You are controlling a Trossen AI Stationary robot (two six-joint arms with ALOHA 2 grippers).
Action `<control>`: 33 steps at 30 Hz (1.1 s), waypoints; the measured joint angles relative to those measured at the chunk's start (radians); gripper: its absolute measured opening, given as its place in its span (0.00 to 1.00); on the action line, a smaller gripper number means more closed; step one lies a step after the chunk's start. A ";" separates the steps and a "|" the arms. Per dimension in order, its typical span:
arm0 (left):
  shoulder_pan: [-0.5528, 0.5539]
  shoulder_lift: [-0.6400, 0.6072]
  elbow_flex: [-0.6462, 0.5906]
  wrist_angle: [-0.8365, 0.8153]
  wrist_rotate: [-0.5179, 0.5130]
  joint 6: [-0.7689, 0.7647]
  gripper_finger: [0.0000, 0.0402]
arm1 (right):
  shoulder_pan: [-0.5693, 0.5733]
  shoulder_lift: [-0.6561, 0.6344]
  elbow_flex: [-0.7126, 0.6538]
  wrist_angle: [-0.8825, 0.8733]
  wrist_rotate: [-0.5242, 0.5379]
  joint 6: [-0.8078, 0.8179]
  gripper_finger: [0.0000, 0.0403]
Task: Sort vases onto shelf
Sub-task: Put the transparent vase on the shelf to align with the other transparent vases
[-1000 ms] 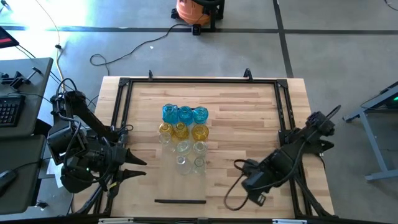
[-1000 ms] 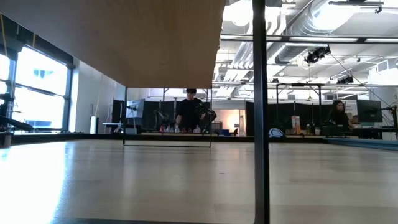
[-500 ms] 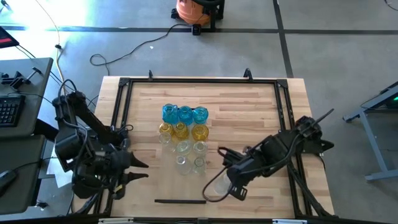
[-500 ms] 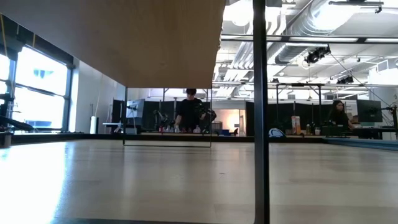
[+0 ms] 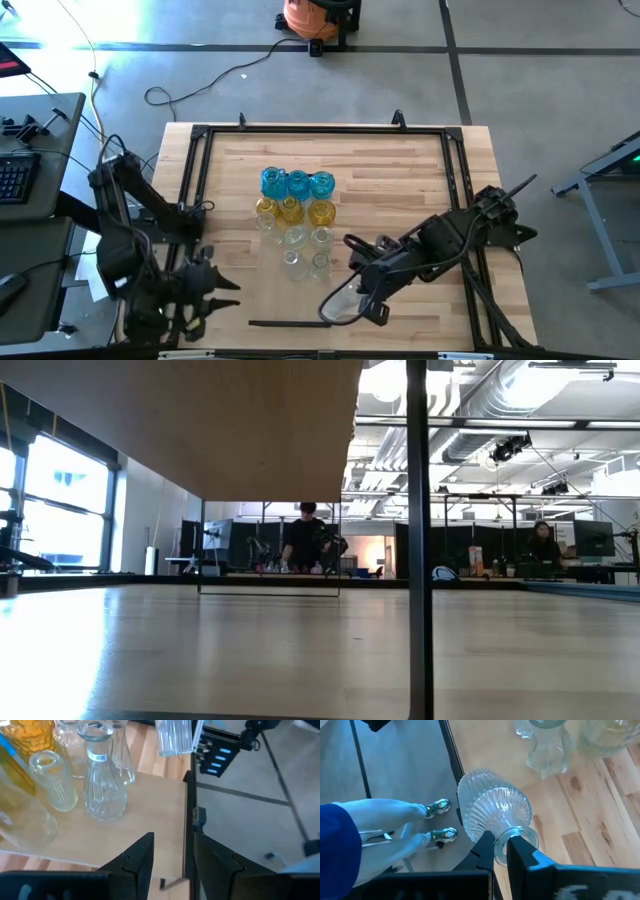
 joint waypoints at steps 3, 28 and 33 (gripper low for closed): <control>-0.006 0.047 0.000 0.023 -0.045 -0.004 0.32 | -0.004 0.000 0.000 0.012 0.000 -0.006 0.00; 0.116 0.180 0.002 0.391 0.024 0.147 0.32 | -0.036 0.104 -0.002 0.198 -0.001 -0.133 0.00; 0.158 0.187 0.002 0.407 0.103 0.185 0.26 | -0.044 0.104 -0.002 0.210 0.013 -0.139 0.00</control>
